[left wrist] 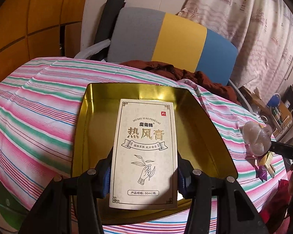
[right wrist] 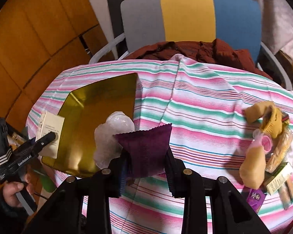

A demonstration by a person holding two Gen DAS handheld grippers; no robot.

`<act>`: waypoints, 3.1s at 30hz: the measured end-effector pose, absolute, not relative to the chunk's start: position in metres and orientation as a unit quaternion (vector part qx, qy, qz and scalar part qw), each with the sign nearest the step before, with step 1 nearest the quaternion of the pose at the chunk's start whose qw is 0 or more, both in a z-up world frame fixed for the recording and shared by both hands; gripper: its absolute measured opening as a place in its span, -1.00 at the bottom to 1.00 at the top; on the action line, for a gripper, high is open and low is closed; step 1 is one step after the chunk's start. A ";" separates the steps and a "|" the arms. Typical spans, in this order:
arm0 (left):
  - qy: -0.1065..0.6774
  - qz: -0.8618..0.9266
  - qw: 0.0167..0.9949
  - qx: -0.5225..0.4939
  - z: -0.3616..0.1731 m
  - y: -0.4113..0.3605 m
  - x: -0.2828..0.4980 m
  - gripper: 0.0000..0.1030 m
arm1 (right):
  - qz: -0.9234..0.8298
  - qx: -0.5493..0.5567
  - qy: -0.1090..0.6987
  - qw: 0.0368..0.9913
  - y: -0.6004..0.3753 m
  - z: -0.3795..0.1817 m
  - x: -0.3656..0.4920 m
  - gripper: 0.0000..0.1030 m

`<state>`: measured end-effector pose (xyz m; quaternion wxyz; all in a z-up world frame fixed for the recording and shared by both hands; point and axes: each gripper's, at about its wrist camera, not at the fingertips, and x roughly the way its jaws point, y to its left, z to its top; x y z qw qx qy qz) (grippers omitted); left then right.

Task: Organize objects
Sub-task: 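Lower the box and purple packet into the gold tray, opening both tools, then move both tools back over the pile of items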

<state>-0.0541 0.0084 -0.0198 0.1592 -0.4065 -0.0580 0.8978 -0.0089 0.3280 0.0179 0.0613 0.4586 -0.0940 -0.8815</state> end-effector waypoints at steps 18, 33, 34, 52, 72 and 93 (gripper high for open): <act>-0.053 0.897 0.147 -0.413 -0.022 0.004 -0.058 0.01 | -0.869 0.486 -0.087 -0.042 0.365 -0.006 0.002 -0.39; -0.050 0.905 0.064 -0.418 -0.032 -0.033 -0.056 0.50 | -0.846 0.465 -0.142 0.221 0.196 -0.001 -0.048 0.10; -0.052 0.906 0.057 -0.416 -0.030 -0.038 -0.055 0.50 | -0.843 0.462 -0.145 0.235 0.188 -0.001 -0.045 0.26; -0.072 0.908 0.110 -0.398 -0.016 -0.023 -0.035 0.35 | -0.925 0.360 -0.045 0.110 0.196 0.011 0.028 1.00; 0.011 0.865 0.265 -0.425 -0.007 0.094 -0.017 0.36 | -0.899 0.343 -0.248 -0.112 0.444 0.032 0.073 1.00; 0.045 0.761 0.450 -0.465 -0.012 0.302 -0.013 0.35 | -0.841 0.244 -0.464 -0.133 0.559 -0.010 0.116 1.00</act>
